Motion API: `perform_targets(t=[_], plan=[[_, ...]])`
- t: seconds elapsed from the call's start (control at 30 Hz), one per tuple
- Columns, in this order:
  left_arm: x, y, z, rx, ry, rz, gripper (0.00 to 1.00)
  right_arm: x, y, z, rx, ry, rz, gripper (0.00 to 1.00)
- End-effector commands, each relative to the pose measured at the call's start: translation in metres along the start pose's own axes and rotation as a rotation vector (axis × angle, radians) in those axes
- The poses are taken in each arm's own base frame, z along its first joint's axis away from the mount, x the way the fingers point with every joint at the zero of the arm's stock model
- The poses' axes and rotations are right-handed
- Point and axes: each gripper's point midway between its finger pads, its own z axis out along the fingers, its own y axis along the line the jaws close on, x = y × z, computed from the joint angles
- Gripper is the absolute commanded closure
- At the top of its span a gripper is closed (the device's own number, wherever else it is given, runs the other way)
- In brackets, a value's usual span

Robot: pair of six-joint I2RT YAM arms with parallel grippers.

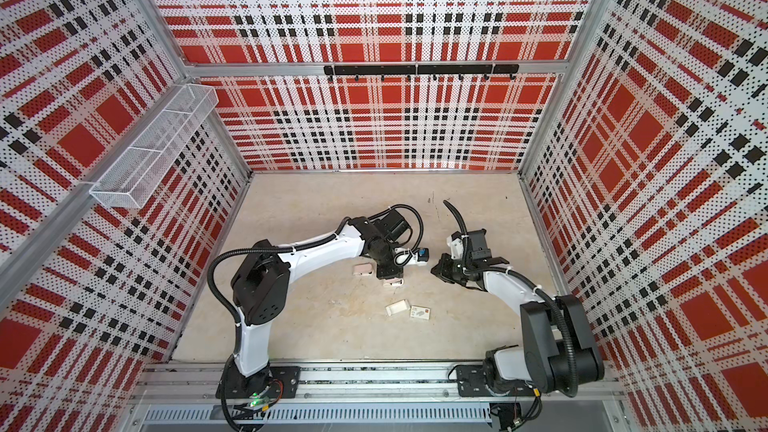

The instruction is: Load the staples into the stapler

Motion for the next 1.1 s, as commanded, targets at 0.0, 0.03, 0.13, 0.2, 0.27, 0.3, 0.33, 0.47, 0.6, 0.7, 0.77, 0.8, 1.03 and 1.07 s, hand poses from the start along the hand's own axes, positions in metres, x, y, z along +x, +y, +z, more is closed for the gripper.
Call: perform_targets(t=[0.0, 0.03, 0.13, 0.2, 0.27, 0.3, 0.33, 0.47, 0.6, 0.7, 0.77, 0.8, 1.03, 1.07], plan=[[0.002, -0.001, -0.014, -0.013, -0.005, -0.001, 0.76, -0.001, -0.003, -0.002, 0.009, -0.017, -0.023, 0.93], [0.002, -0.001, -0.015, -0.013, -0.006, -0.001, 0.75, -0.001, -0.003, -0.002, 0.009, -0.017, -0.022, 0.93], [0.002, 0.000, -0.016, -0.015, -0.009, -0.004, 0.75, 0.000, -0.003, -0.002, 0.009, -0.017, -0.022, 0.93], [0.004, -0.003, -0.018, -0.006, -0.011, -0.004, 0.75, -0.001, -0.003, -0.002, 0.007, -0.015, -0.023, 0.93], [0.009, -0.007, -0.017, 0.006, 0.003, 0.010, 0.74, 0.000, -0.002, -0.002, 0.003, -0.013, -0.023, 0.93], [0.013, -0.007, -0.016, 0.006, 0.012, 0.009, 0.73, 0.000, -0.002, -0.002, 0.006, -0.013, -0.025, 0.93], [0.014, -0.007, -0.015, 0.009, 0.015, 0.009, 0.73, 0.000, -0.003, -0.002, 0.007, -0.014, -0.026, 0.93], [0.016, -0.007, -0.010, 0.018, 0.018, 0.000, 0.73, 0.001, -0.005, 0.000, 0.007, -0.013, -0.021, 0.93], [0.018, -0.002, -0.004, 0.006, 0.030, -0.005, 0.74, 0.001, -0.004, 0.001, 0.001, -0.011, -0.019, 0.93], [0.019, -0.001, 0.001, 0.009, 0.038, -0.004, 0.74, 0.002, -0.004, 0.000, 0.002, -0.013, -0.020, 0.93], [0.020, -0.001, 0.005, 0.016, 0.045, -0.004, 0.75, 0.003, -0.003, -0.001, -0.005, -0.012, -0.021, 0.93], [0.021, -0.002, 0.007, 0.021, 0.046, -0.006, 0.75, 0.004, -0.002, -0.001, -0.009, -0.012, -0.021, 0.93], [0.021, -0.001, 0.015, 0.029, 0.056, -0.008, 0.75, 0.009, -0.002, 0.001, -0.023, 0.014, -0.025, 0.93], [0.020, -0.001, 0.016, 0.029, 0.056, -0.007, 0.75, 0.009, -0.002, 0.001, -0.025, 0.013, -0.026, 0.93]])
